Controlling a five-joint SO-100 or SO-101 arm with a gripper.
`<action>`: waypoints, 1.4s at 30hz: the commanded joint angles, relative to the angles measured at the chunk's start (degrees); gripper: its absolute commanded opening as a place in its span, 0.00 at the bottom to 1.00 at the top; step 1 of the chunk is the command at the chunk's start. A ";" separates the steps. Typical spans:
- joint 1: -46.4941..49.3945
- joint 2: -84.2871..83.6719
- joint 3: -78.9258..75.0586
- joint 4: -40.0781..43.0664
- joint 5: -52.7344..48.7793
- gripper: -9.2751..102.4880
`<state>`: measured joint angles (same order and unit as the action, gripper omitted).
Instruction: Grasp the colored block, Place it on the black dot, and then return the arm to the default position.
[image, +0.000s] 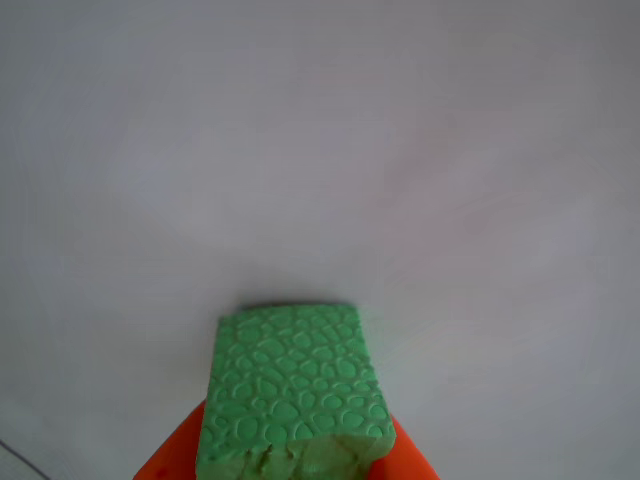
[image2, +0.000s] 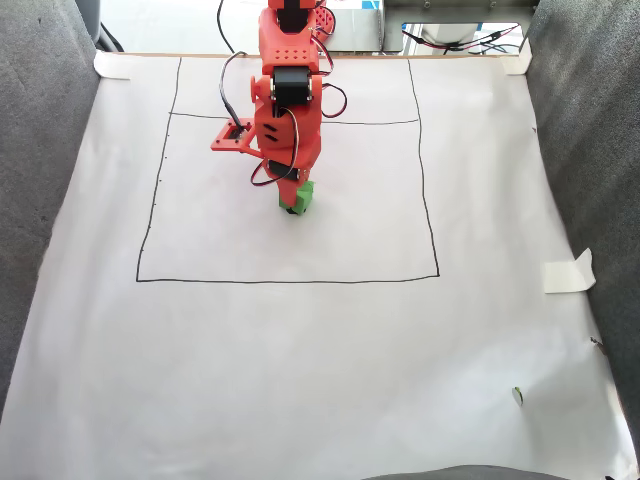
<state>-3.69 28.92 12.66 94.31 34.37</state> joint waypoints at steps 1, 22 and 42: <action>1.32 1.32 -2.55 -1.23 -0.09 0.08; 1.14 1.14 -2.29 -2.29 -1.49 0.08; 0.70 0.97 -2.55 -0.97 -0.44 0.08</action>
<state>-3.43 28.92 12.66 93.96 33.93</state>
